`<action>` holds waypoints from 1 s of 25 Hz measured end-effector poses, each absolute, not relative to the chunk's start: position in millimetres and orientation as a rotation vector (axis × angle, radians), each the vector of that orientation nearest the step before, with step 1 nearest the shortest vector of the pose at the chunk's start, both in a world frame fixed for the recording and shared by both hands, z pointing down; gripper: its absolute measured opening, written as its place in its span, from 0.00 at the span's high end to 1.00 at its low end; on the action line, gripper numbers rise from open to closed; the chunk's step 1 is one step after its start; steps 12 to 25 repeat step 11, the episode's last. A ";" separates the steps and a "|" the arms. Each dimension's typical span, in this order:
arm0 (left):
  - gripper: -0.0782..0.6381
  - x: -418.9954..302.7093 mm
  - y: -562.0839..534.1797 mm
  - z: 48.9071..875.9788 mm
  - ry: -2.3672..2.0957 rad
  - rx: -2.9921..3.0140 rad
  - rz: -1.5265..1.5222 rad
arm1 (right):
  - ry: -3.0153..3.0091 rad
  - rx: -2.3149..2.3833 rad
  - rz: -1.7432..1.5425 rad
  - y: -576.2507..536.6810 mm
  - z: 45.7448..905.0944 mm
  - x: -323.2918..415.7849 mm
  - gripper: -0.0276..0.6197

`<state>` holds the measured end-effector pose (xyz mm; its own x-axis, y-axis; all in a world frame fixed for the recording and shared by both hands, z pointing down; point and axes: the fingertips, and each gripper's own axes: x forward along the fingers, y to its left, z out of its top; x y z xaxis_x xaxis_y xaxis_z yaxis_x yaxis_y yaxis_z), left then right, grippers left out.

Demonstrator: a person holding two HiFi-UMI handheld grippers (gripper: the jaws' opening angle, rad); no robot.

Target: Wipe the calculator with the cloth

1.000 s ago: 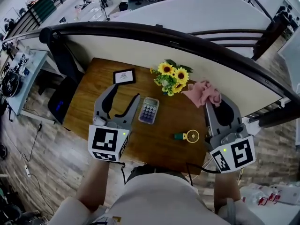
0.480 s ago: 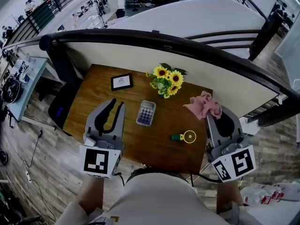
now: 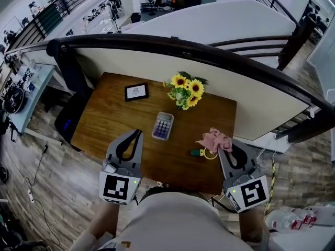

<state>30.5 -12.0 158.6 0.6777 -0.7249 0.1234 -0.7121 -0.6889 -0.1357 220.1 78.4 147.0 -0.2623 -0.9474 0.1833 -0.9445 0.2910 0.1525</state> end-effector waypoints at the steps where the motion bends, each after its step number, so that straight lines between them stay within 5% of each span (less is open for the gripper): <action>1: 0.87 27.8 -10.4 157.5 1.206 -2.820 -0.245 | -2.324 1.722 -0.040 80.4 145.2 215.9 0.89; 25: 0.88 6.4 -9.2 131.7 1.234 -2.718 -0.228 | -2.408 1.752 -0.022 79.5 131.3 210.3 0.89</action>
